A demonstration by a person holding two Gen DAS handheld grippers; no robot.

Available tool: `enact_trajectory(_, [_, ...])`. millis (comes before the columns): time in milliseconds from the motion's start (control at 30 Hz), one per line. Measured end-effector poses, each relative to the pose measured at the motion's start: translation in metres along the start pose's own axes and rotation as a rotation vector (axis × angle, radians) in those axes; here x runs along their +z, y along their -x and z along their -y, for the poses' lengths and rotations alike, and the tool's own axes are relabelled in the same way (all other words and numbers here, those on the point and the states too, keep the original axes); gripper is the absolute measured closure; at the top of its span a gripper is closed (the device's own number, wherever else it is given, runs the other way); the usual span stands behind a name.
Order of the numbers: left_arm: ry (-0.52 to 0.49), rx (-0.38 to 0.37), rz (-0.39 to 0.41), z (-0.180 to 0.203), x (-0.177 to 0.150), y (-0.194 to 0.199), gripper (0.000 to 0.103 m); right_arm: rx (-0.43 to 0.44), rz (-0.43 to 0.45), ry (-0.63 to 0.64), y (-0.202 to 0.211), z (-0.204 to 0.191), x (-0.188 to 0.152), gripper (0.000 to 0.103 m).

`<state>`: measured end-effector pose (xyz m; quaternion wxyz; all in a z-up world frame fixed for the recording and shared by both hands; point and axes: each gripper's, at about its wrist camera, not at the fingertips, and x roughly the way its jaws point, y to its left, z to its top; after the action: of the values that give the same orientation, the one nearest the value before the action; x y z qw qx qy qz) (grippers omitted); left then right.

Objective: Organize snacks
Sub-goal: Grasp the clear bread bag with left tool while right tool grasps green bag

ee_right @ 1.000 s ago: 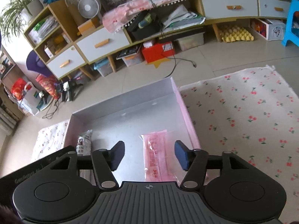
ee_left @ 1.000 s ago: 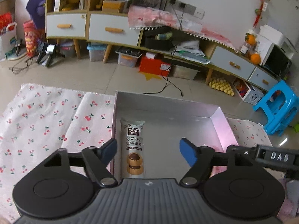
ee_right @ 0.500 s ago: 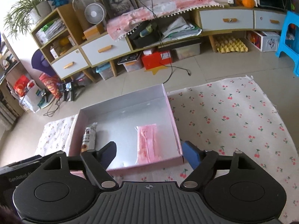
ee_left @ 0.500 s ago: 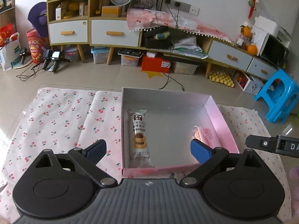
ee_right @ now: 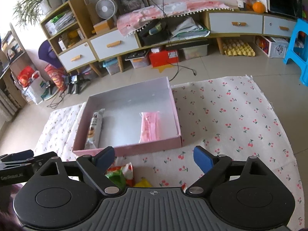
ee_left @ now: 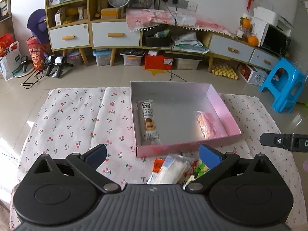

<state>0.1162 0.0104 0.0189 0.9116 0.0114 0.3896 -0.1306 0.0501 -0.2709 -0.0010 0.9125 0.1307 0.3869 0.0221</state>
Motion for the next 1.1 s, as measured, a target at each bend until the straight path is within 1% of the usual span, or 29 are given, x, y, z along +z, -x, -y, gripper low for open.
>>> enact_trajectory(67, [-0.016,-0.012,0.013,-0.003,-0.006,0.001,0.001,0.001,-0.013,0.021,0.0,0.001,-0.002,0.012])
enact_trajectory(167, [-0.042,-0.008,0.012,-0.006,-0.01,0.001,0.001,0.005,-0.023,0.057,-0.001,0.001,-0.009,0.012])
enact_trajectory(233, [-0.043,-0.01,0.024,-0.011,-0.014,0.001,0.001,0.014,-0.05,0.074,-0.004,0.001,-0.015,0.012])
enact_trajectory(333, [-0.047,-0.004,-0.003,-0.014,-0.02,-0.003,0.001,0.014,-0.089,0.097,-0.009,0.0,-0.023,0.012])
enact_trajectory(467, [-0.034,-0.038,-0.054,-0.019,-0.027,-0.011,0.001,-0.001,-0.131,0.106,-0.014,-0.002,-0.033,0.012])
enact_trajectory(533, [-0.035,-0.054,-0.073,-0.02,-0.029,-0.015,0.002,0.013,-0.162,0.091,-0.019,-0.002,-0.037,0.012])
enact_trajectory(633, [-0.039,-0.092,-0.113,-0.022,-0.031,-0.022,0.008,0.042,-0.19,0.067,-0.022,-0.004,-0.04,0.012])
enact_trajectory(700, [-0.015,-0.125,-0.14,-0.027,-0.033,-0.027,0.019,0.062,-0.202,0.052,-0.023,-0.007,-0.041,0.012])
enact_trajectory(767, [0.017,-0.168,-0.168,-0.032,-0.034,-0.034,0.025,0.087,-0.22,0.026,-0.026,-0.009,-0.043,0.012])
enact_trajectory(833, [0.041,-0.203,-0.181,-0.035,-0.034,-0.038,0.029,0.111,-0.24,-0.007,-0.03,-0.011,-0.045,0.012])
enact_trajectory(933, [0.047,-0.236,-0.186,-0.038,-0.033,-0.043,0.032,0.134,-0.265,-0.057,-0.035,-0.014,-0.044,0.012])
enact_trajectory(1000, [0.052,-0.258,-0.195,-0.039,-0.033,-0.049,0.038,0.143,-0.269,-0.089,-0.038,-0.015,-0.043,0.012])
enact_trajectory(1100, [0.062,-0.298,-0.228,-0.039,-0.033,-0.057,0.042,0.154,-0.273,-0.14,-0.042,-0.014,-0.041,0.012])
